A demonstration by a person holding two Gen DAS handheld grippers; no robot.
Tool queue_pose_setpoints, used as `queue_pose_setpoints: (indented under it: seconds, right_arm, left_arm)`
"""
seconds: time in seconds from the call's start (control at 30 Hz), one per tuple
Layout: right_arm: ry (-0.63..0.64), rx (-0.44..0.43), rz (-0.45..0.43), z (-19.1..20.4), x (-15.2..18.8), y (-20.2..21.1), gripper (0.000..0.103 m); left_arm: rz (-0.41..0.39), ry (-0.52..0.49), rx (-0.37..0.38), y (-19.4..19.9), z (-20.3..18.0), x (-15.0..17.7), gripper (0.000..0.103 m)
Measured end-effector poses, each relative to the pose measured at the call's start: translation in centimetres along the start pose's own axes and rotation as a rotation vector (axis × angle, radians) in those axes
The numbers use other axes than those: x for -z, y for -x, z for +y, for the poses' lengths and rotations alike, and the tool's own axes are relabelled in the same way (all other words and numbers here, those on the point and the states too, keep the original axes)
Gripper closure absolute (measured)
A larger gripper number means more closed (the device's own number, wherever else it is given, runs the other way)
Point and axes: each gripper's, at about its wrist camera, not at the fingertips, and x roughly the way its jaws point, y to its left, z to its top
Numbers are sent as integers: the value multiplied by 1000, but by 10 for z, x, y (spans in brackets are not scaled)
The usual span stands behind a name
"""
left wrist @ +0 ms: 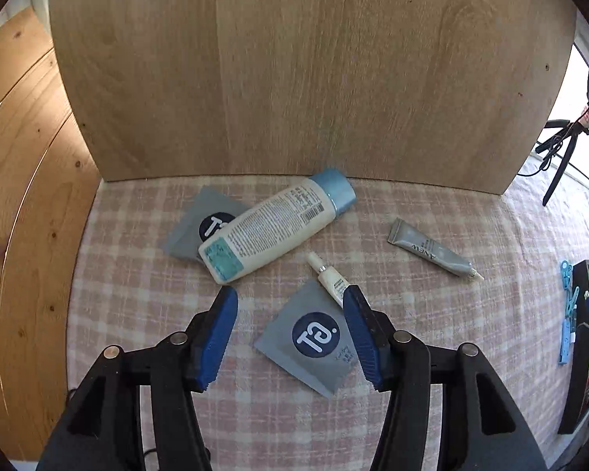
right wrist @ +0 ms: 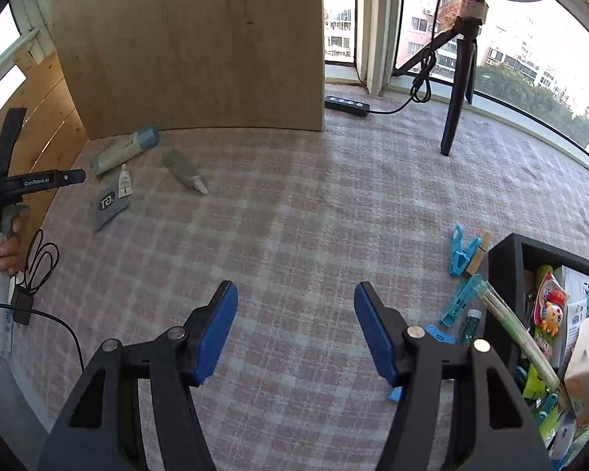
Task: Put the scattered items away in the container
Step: 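Grasp the white lotion bottle with blue cap with the left tool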
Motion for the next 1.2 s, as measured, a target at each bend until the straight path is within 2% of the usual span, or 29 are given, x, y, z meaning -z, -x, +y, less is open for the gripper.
queue_pose_setpoints:
  seconds: [0.27,0.43,0.57,0.77,0.97,1.07,1.2]
  right_arm:
    - [134,-75,55,61,-71,-59,42]
    - [227,-93,90,94,-95,-96,42]
    - [289,-87,116,116,-108,-120,42]
    - [303,-102,119,130,-119,-134,42]
    - [264,-136,96,141,-136,-139,42]
    - [230,-165,101,143,-140,-144,42]
    - [172,-219,110,146,-142,-148,42]
  left_arm:
    - [76,-221,-10,-40,6,-40,47]
    - [111,-357,-6,-60,-6,-48,46]
    - [132,-402,-22,-75,-11,-54,45]
    - [157,-419,5,-89,-12,-53,44]
    - [149,-367,63,-88,-6,-48,55]
    - [128,-319,76,-84,-3,-43,59]
    - [109,-199,154,-76,4,-37,59]
